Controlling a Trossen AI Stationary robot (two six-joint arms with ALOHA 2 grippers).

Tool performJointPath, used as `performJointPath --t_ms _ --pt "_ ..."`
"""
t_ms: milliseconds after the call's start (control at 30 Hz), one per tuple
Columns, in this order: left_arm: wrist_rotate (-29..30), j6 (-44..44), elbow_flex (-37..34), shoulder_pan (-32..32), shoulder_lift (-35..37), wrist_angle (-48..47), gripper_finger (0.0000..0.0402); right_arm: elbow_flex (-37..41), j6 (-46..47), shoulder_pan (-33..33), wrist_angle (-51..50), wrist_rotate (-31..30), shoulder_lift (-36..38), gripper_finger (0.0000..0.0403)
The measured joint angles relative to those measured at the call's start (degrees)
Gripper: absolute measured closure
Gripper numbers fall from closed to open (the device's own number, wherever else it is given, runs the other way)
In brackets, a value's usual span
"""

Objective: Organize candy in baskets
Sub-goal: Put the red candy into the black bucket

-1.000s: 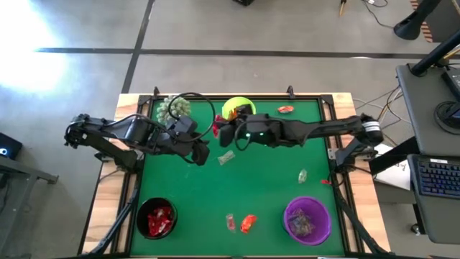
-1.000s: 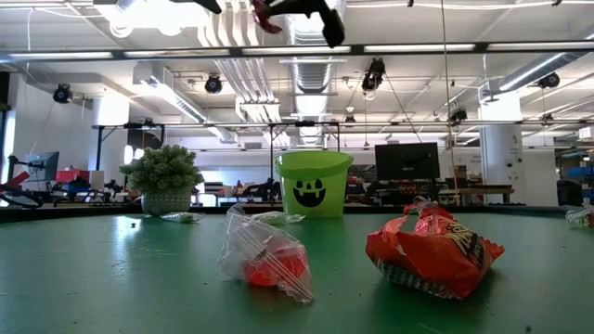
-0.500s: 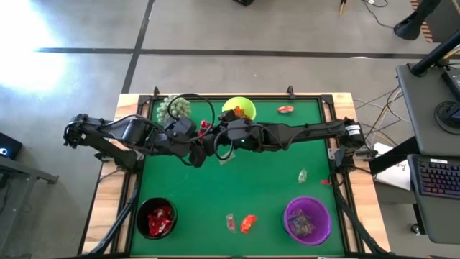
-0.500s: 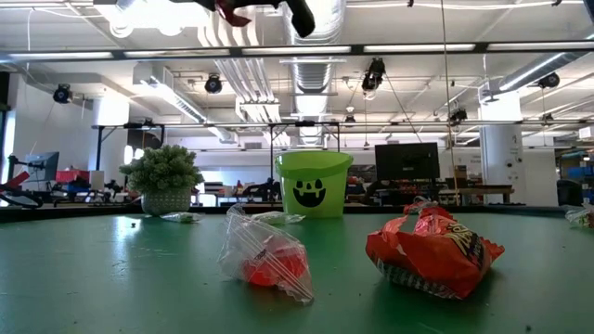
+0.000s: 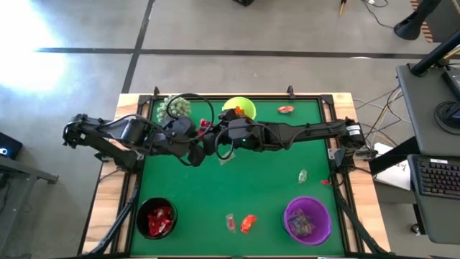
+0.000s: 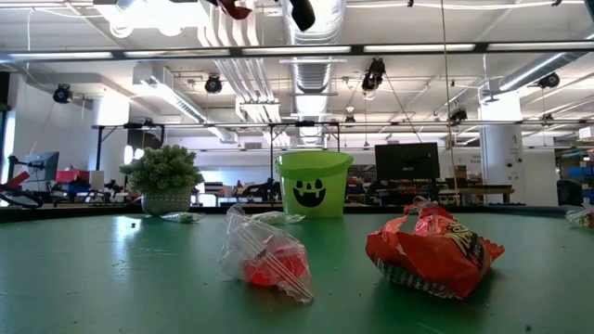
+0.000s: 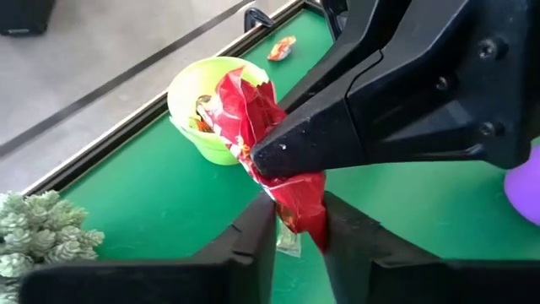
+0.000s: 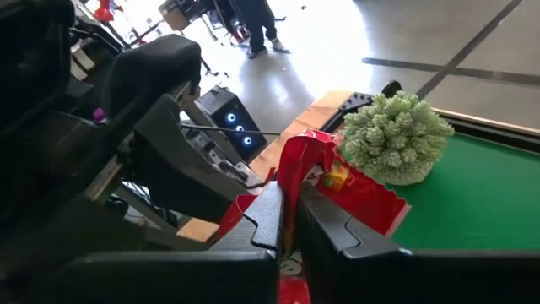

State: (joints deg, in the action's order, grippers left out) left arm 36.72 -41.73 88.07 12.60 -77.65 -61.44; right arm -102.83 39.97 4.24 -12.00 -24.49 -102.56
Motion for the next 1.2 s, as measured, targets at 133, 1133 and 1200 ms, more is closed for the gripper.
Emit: performJointPath --t_ms 133,1133,1200 --pt "0.16 1.19 0.0 0.0 0.0 -0.06 0.0379 -0.37 -0.37 0.12 0.09 0.52 0.02 0.0385" --pt "-5.37 2.11 0.18 0.18 0.88 -3.77 0.0398 -1.75 -6.48 0.19 -7.03 6.47 2.39 0.0256" --pt "-8.08 1.53 0.28 0.68 1.32 -6.33 0.0398 -1.77 -6.54 0.28 -9.67 6.44 3.75 0.0253"
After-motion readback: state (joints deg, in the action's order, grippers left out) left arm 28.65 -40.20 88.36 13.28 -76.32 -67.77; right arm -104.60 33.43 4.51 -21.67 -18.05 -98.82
